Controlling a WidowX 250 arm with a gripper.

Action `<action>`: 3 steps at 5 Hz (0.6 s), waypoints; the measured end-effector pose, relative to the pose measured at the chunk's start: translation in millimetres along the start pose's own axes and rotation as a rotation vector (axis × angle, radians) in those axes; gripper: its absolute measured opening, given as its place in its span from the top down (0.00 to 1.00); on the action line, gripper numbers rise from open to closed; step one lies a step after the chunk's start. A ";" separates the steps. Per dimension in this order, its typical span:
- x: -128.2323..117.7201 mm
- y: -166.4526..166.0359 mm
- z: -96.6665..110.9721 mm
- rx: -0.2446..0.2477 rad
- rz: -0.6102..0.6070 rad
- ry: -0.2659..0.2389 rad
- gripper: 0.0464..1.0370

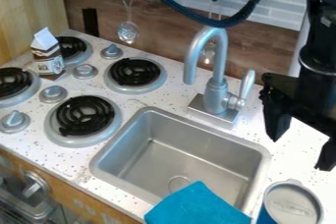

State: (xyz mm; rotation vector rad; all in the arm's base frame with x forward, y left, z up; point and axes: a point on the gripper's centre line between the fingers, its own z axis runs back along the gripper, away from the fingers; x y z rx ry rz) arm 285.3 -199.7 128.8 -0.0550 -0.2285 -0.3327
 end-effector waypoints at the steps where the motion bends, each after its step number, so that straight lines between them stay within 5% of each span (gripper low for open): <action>1: -6.2 1.8 -11.2 0.011 -0.001 0.037 0.04; 2: -28.1 5.2 -16.2 0.001 -0.011 0.066 0.04; 3: -45.2 9.0 -7.2 -0.017 0.002 0.043 0.04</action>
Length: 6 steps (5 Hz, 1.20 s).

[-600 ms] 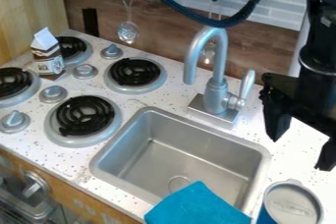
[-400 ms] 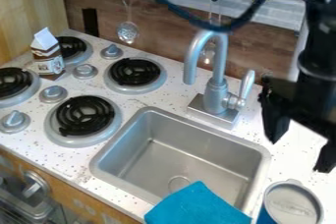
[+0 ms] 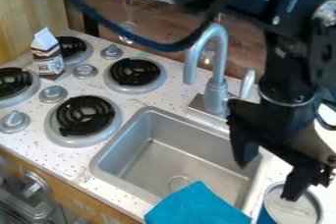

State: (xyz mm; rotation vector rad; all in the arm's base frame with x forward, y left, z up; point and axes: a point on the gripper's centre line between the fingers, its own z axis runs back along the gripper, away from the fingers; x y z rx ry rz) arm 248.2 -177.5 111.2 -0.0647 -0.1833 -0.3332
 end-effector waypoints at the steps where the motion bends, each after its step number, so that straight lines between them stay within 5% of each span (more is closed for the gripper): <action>1: -25.8 -1.8 -13.6 0.006 0.001 0.008 0.04; 3: -35.0 -34.9 -75.5 -0.067 -0.128 -0.113 0.04; 4: -29.7 -45.6 -98.4 -0.084 -0.148 -0.128 0.04; 6: -1.2 -49.9 -111.3 -0.043 -0.133 -0.159 0.04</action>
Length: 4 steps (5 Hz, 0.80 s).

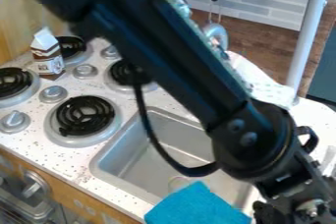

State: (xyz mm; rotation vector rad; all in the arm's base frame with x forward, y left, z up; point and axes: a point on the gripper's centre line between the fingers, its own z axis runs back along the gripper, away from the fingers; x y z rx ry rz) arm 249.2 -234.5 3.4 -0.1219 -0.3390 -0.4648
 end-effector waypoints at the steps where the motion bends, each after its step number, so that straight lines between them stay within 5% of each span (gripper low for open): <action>1: 17.6 7.9 -6.0 0.015 0.027 -0.016 0.04; 4: 51.4 30.3 -12.8 0.069 0.068 -0.043 0.04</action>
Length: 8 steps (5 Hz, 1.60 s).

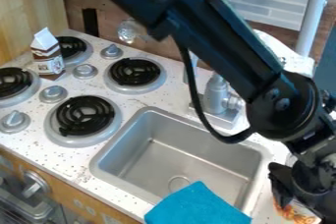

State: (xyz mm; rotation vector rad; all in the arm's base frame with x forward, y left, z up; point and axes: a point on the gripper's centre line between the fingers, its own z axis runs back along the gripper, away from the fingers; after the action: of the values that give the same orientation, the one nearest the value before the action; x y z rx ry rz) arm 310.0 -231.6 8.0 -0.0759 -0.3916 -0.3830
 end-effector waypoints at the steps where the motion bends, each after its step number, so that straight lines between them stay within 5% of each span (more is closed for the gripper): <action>1: 9.0 3.2 -2.8 0.005 0.013 -0.010 0.04; 7: 66.6 31.3 -15.3 0.062 0.108 -0.036 0.04; 8: 57.8 32.9 -17.1 0.067 0.112 -0.018 0.04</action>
State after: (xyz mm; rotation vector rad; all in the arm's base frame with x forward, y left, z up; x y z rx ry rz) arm 377.9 -223.8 14.6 -0.0355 -0.4154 -0.2584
